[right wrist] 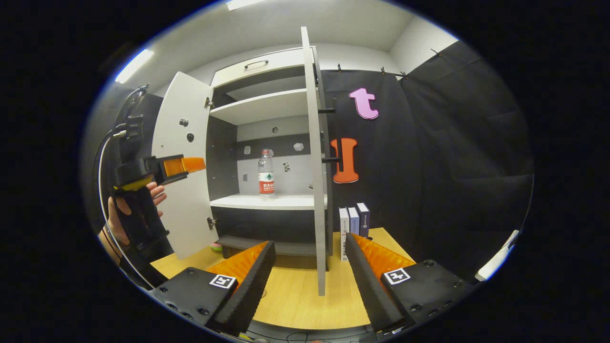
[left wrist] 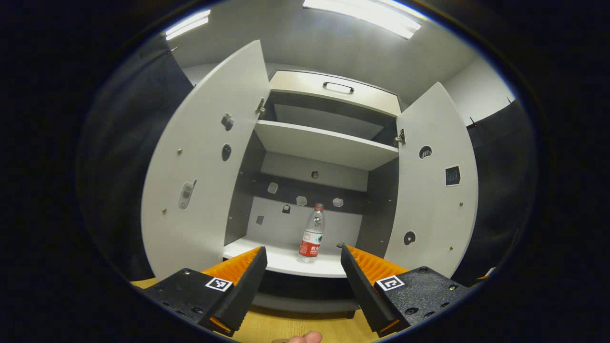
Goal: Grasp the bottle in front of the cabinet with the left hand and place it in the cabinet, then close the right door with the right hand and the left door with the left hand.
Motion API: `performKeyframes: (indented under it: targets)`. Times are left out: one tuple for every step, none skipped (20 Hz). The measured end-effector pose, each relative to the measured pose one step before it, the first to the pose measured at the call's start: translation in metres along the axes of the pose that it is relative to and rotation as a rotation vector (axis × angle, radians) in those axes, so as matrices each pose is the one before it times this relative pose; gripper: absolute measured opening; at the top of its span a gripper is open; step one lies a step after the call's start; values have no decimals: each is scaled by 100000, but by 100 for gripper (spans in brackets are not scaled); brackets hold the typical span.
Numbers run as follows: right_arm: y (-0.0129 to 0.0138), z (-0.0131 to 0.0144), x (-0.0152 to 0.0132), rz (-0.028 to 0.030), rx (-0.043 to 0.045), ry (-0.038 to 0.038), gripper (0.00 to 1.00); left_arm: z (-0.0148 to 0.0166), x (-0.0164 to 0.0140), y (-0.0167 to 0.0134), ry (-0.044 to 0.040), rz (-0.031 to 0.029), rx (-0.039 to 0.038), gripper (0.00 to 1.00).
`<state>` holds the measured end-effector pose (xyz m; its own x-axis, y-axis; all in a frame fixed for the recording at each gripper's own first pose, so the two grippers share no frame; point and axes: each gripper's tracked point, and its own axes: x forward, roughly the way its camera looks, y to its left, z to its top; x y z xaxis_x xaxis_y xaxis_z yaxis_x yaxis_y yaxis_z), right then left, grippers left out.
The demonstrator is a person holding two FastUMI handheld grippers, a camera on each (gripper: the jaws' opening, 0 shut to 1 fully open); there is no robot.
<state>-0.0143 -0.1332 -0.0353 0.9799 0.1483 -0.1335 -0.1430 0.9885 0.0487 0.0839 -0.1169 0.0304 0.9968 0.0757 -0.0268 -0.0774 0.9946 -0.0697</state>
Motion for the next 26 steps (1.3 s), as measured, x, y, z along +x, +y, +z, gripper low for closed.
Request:
performKeyframes:
  targets:
    - [64, 18, -191, 1886, 16, -53, 97, -638, -1419, 366, 86, 2165, -1271, 94]
    - [163, 8, 48, 1794, 394, -399, 97, -625, -1257, 17, 7, 475, -825, 94]
    - [231, 122, -121, 1481, 846, -572, 97, -457, -1140, 184, 155, 896, 195, 94]
    - [96, 41, -112, 639, 800, -386, 89, -463, -950, 509, 339, 1302, 1096, 94]
    - [-67, 105, -9, -123, 344, -359, 97, -408, -811, 488, 973, 1385, 1619, 94]
    - [-301, 310, -130, -1268, -243, -596, 97, -513, -661, 378, 985, 1597, 1511, 94]
    - [-337, 332, 32, -1806, -569, -946, 97, -355, -569, 497, 696, 1983, 1347, 94]
    - [-231, 519, 4, -1545, -603, -893, 97, -93, -468, 269, -99, 804, 1929, 95]
    - [-181, 669, 78, -595, 242, -1208, 89, -133, -156, 168, -224, 212, 2188, 95]
    - [83, 1040, 261, 403, 1140, -1862, 97, -191, -124, 63, 158, -758, 1987, 94]
    - [-194, 1097, 309, -619, 1363, -1971, 97, -174, -105, -278, 147, -2409, 1278, 94]
    - [-737, 1168, 270, -1796, 1167, -1584, 97, -164, -29, -304, 254, -2734, 670, 94]
    - [-991, 1170, 388, -2597, 834, -1243, 96, -63, 158, -7, 212, -1445, 124, 95]
    - [-1090, 1399, 341, -3207, 93, -1905, 96, -90, 311, 168, 474, -1236, -542, 95]
    - [-1318, 1415, 441, -4226, -1093, -2488, 96, 57, 122, 9, 136, -1510, -1275, 95]
    - [-1528, 1448, 645, -4016, -1793, -2532, 96, 214, 294, 150, -444, -968, -1330, 95]
    - [-852, 946, 1051, -1295, -930, -1173, 97, 116, 273, 290, -501, -260, -1006, 95]
    - [-445, 321, 1052, -1001, 517, 308, 97, -156, 211, 463, 405, -1127, -696, 95]
    - [-290, 331, 1179, -388, 908, 668, 98, -133, 149, 149, 1124, -1845, -7, 94]
    - [-396, 622, 1349, -312, 363, -450, 98, -271, 81, 223, 1188, -1169, 663, 95]
    - [-205, 540, 1280, -366, -487, -852, 98, -1048, 1243, 373, -57, 352, 837, 95]
    - [-373, 281, 1124, -1435, -977, -49, 98, 187, 71, 514, -254, 827, 499, 95]
    - [-270, 252, 1139, -1320, -1033, -426, 98, 50, 6, 526, 60, 872, -166, 94]
    - [-33, 198, 756, -899, -560, -707, 98, -63, 112, 468, 329, 942, -766, 94]
    - [163, 155, 570, -59, -136, -576, 98, 866, -1024, 643, 306, 911, -717, 94]
    - [266, 60, 486, -44, 54, -318, 98, -105, 182, 380, 104, 747, -239, 94]
